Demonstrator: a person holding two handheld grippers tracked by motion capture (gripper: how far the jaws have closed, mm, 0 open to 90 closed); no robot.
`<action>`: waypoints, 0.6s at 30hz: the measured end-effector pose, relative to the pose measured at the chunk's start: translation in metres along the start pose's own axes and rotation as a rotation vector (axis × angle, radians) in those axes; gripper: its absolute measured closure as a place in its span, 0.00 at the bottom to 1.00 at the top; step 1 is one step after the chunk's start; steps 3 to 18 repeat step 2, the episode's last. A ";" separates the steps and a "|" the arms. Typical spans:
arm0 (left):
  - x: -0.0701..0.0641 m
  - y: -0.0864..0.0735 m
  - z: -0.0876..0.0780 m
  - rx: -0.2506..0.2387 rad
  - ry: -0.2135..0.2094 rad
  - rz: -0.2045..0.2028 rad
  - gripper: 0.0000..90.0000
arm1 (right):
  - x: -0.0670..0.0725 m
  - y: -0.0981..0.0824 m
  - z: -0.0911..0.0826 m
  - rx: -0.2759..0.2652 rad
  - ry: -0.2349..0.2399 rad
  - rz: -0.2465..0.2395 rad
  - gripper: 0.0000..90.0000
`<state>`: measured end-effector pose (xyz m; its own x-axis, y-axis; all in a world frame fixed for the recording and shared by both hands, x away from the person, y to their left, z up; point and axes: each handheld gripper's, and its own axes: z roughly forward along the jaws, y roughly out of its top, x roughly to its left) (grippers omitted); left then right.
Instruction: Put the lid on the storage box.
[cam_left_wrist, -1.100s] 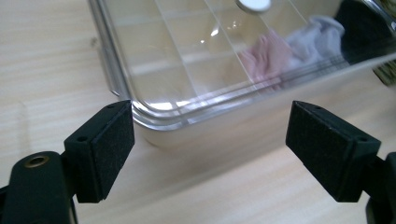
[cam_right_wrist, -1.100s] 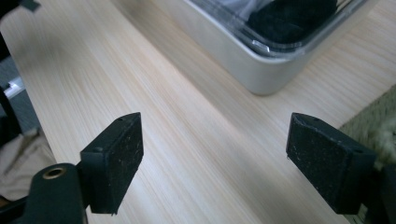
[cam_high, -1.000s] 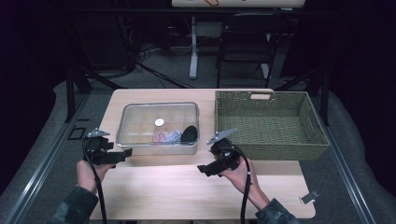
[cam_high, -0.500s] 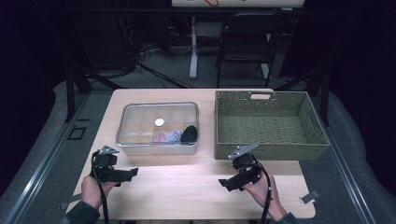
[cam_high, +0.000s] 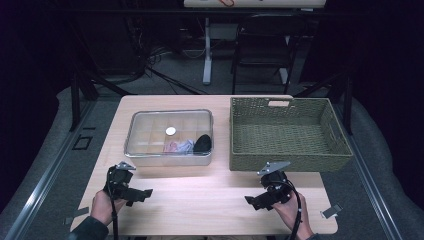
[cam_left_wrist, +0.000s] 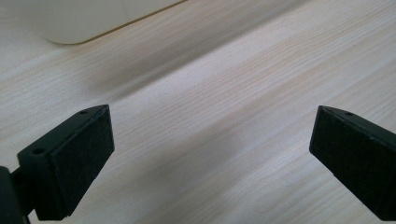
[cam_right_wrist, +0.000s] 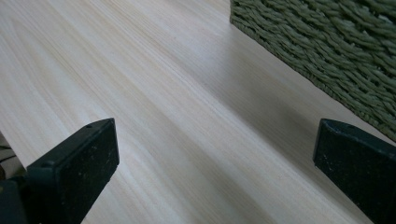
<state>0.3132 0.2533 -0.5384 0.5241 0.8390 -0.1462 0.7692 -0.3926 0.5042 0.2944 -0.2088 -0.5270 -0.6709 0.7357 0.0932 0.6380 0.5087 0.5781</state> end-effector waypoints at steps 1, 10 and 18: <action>0.000 0.001 0.001 0.001 0.001 0.008 0.00 | -0.001 -0.001 0.000 0.007 -0.003 -0.001 0.00; 0.001 0.001 0.002 0.003 0.000 0.014 0.00 | -0.002 -0.001 0.001 0.009 -0.001 0.005 0.00; 0.001 0.001 0.002 0.003 0.000 0.014 0.00 | -0.002 -0.001 0.001 0.009 -0.001 0.005 0.00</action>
